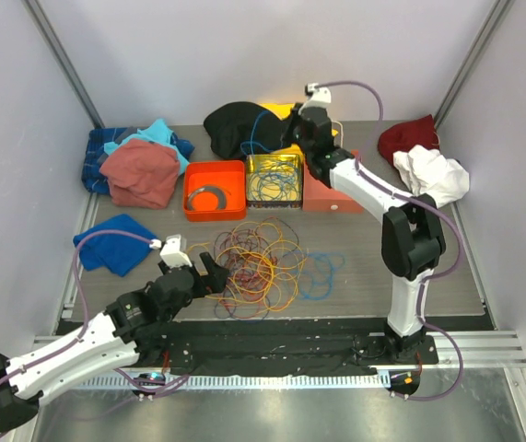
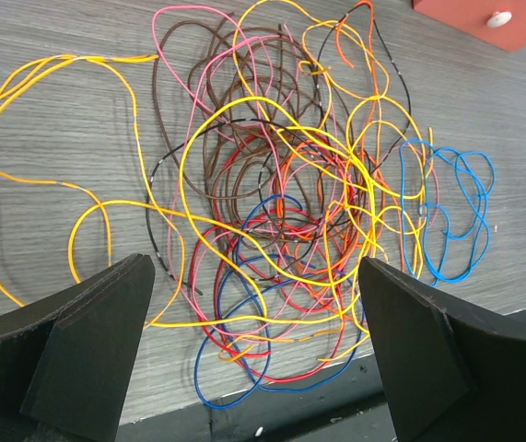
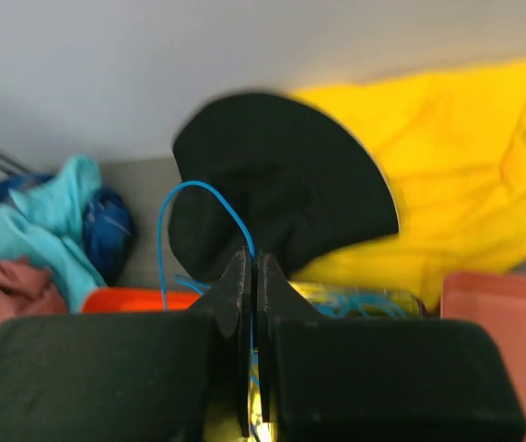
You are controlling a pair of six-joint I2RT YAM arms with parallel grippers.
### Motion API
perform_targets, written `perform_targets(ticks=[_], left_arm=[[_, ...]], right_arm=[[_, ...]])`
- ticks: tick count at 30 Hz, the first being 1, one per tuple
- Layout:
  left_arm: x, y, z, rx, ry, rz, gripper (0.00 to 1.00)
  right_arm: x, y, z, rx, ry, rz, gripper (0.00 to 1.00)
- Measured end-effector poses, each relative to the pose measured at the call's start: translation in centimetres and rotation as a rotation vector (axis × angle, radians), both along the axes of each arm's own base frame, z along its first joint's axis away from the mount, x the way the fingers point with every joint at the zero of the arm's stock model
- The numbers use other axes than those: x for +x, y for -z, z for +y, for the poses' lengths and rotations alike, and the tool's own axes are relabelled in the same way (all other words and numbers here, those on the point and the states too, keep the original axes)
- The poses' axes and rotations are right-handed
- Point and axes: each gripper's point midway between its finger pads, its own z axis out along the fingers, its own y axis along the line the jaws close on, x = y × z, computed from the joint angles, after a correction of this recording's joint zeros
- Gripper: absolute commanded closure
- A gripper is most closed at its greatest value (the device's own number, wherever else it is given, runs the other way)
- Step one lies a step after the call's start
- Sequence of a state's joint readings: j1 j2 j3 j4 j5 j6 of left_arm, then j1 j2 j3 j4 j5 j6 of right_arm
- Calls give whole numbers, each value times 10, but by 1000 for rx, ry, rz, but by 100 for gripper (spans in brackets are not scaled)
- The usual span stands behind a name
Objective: Untangle the cables
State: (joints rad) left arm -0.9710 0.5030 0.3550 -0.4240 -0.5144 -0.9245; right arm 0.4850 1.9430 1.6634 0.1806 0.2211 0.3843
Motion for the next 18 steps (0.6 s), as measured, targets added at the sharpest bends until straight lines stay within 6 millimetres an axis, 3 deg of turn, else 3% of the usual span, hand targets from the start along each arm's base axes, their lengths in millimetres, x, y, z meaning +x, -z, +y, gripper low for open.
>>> perform_targets(ticks=[5,7,11,18], left_arm=[[0,2,-1,12,7,2,1],[0,2,-1,13,10,2,1],[0,1,-3,5,16,2,1],[0,1,-6,0,22,6,2]], right_arm=[[-28,91,-9,-34,-3,169,99],[-41,108,-14,-40,-3,208,99],[-57,112,-22,-40,5,215,99],[-56,90,-32,-36,51,157,99]])
